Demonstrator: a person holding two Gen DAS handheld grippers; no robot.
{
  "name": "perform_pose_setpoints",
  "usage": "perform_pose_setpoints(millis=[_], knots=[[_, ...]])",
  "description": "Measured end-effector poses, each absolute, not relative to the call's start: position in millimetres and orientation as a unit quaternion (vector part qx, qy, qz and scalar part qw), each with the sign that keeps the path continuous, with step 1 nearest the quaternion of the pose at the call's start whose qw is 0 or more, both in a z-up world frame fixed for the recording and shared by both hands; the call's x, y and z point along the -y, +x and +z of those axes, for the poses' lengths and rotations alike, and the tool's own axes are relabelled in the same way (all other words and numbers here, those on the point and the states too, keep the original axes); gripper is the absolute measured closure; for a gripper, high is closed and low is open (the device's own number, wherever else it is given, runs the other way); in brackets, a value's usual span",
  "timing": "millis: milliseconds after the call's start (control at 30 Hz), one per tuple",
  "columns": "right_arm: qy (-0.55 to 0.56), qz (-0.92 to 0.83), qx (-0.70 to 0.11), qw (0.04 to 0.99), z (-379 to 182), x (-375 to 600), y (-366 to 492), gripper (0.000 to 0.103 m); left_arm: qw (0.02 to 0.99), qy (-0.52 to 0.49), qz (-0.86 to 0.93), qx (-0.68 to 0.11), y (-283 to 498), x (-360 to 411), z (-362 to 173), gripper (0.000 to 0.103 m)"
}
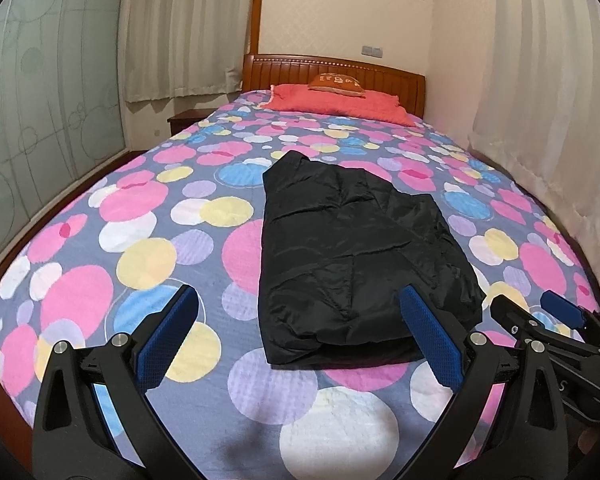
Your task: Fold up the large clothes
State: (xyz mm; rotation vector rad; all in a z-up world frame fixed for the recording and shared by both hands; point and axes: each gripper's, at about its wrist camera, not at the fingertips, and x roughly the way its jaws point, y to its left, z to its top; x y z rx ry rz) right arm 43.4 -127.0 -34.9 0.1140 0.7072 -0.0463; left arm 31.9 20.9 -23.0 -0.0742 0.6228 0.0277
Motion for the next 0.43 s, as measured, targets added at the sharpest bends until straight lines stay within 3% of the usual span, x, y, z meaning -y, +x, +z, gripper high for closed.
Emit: perform_pose_setpoints(millis=[433], knots=[[0.075,-0.046,-0.362,0.928,-54,168,61,0.024,0.938,-0.062,0.064,-0.336,70,-64,-58,0.002]])
